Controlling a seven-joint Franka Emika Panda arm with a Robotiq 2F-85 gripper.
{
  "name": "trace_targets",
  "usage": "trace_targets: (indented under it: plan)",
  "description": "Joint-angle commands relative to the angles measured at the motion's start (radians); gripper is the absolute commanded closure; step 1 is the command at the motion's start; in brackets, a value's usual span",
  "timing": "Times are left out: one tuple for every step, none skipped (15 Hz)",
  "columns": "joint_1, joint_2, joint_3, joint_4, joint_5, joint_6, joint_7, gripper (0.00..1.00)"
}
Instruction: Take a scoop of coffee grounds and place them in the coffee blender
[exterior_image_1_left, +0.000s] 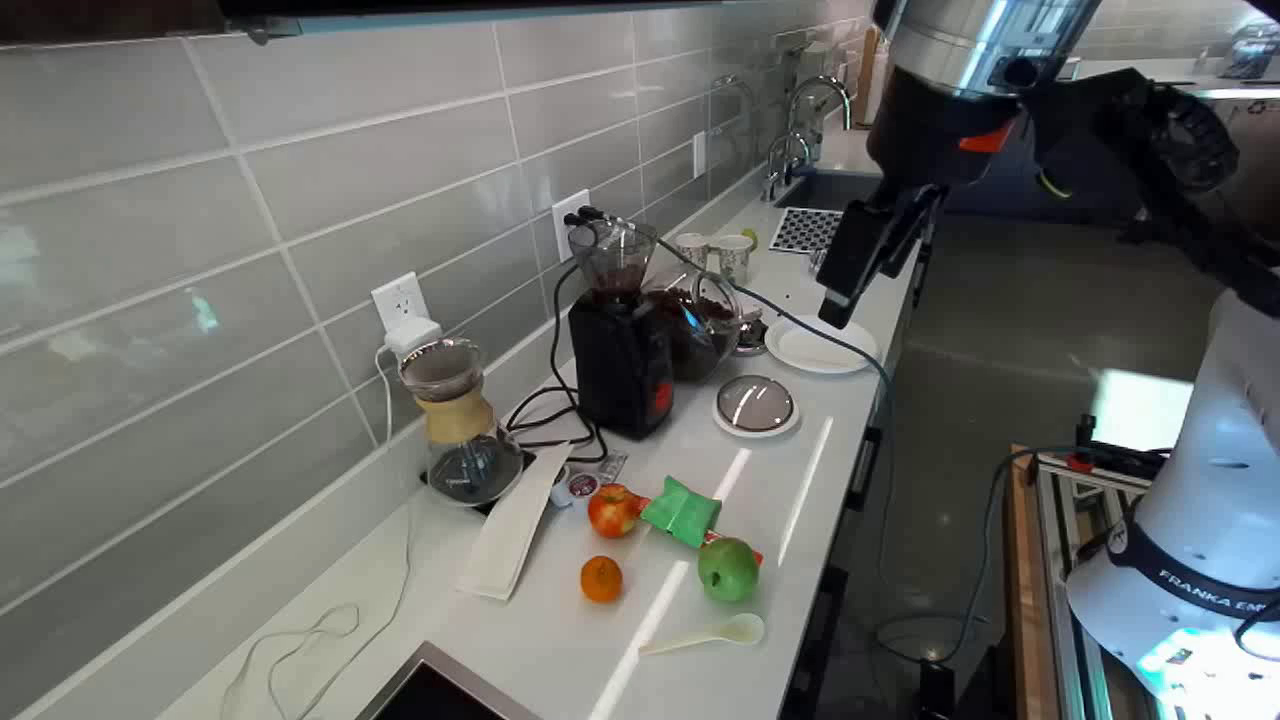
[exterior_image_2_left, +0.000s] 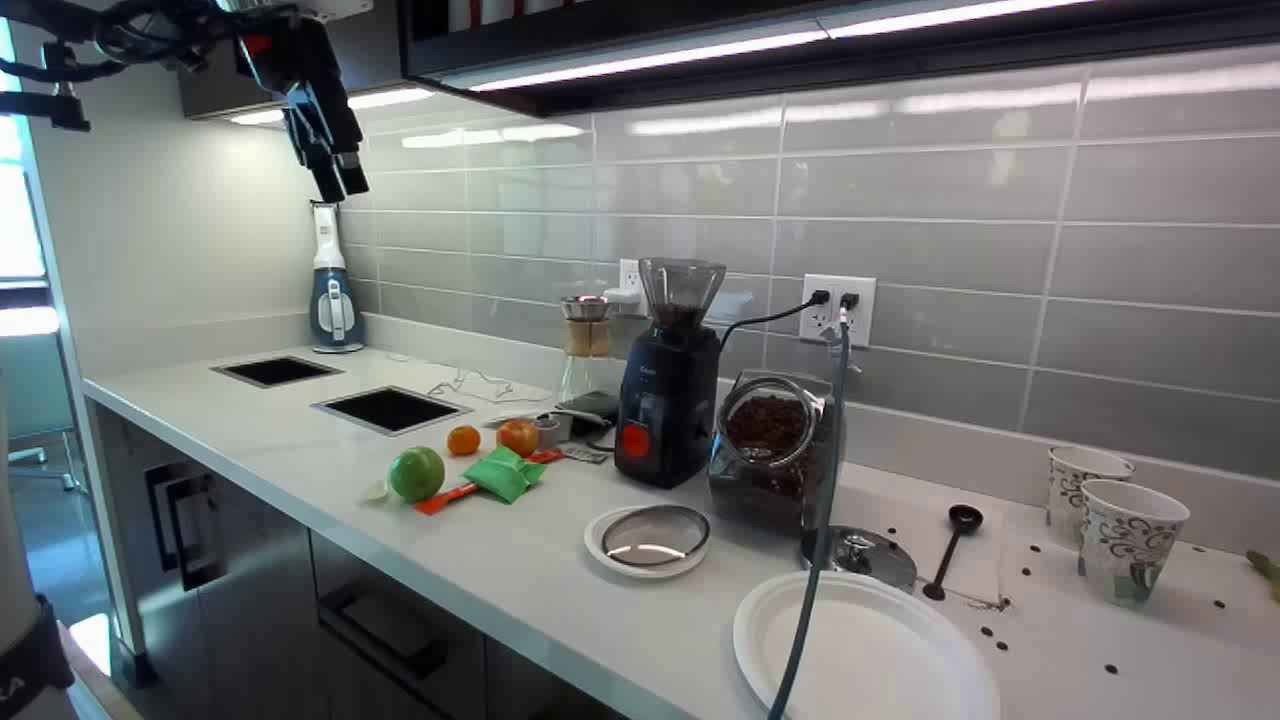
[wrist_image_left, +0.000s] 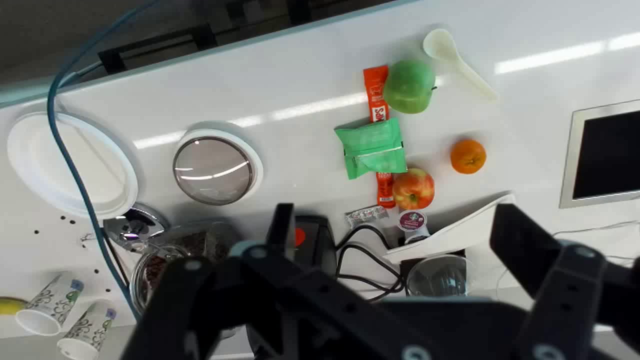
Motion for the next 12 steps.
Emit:
trace_targets:
  plan:
    - [0.006, 0.003, -0.004, 0.003, -0.005, -0.003, 0.004, 0.00]
    - [0.006, 0.003, -0.004, 0.003, -0.005, -0.003, 0.004, 0.00]
    - [0.006, 0.003, -0.004, 0.003, -0.005, -0.003, 0.004, 0.00]
    - [0.006, 0.003, -0.004, 0.003, -0.005, -0.003, 0.004, 0.00]
    - [0.006, 0.003, -0.004, 0.003, -0.005, -0.003, 0.004, 0.00]
    - [0.006, 0.003, -0.004, 0.003, -0.005, -0.003, 0.004, 0.00]
    - [0.006, 0.003, -0.004, 0.003, -0.005, -0.003, 0.004, 0.00]
    - [0.006, 0.003, -0.004, 0.003, -0.005, -0.003, 0.004, 0.00]
    - [0.006, 0.003, -0.004, 0.003, -0.005, -0.003, 0.004, 0.00]
    - [0.006, 0.003, -0.004, 0.003, -0.005, -0.003, 0.004, 0.00]
    - [-0.009, 0.001, -0.028, -0.013, -0.006, 0.012, 0.001, 0.00]
    - [-0.022, -0.018, -0.050, -0.034, -0.022, 0.015, -0.010, 0.00]
